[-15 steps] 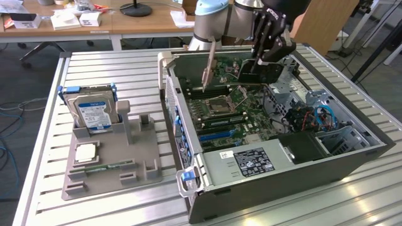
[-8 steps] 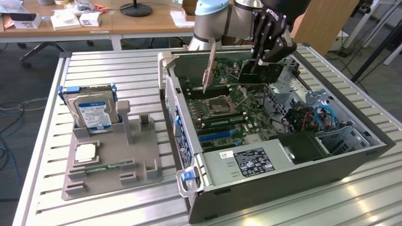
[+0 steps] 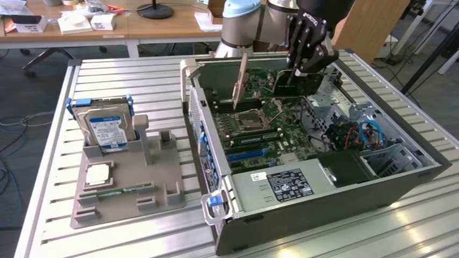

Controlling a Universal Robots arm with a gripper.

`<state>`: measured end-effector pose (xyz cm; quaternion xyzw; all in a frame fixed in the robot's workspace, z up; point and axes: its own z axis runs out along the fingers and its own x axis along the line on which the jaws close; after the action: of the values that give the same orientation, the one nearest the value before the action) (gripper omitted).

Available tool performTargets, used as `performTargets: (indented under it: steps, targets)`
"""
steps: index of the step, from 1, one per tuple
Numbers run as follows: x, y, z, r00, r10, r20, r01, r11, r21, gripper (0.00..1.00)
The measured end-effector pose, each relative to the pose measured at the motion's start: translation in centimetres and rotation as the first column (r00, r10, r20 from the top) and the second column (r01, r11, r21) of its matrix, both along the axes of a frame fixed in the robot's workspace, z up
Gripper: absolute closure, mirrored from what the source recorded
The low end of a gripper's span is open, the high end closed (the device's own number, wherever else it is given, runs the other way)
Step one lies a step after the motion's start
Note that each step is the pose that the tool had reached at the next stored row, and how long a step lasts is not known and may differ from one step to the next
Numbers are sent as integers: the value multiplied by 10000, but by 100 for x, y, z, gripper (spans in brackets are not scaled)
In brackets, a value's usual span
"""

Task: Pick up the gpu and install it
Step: 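Insert the gpu into the slot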

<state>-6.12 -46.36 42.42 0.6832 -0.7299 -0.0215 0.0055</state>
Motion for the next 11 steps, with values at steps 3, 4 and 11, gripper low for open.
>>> performTargets:
  steps: [3,4,11]
  targets:
    - [-6,7,-31,9999,126,33,-126,9999,0,74]
    - [-8,10,-43,9998,168,45,-168,9999,-2,74]
    - [-20,19,-146,9992,403,62,-403,9992,-2,74]
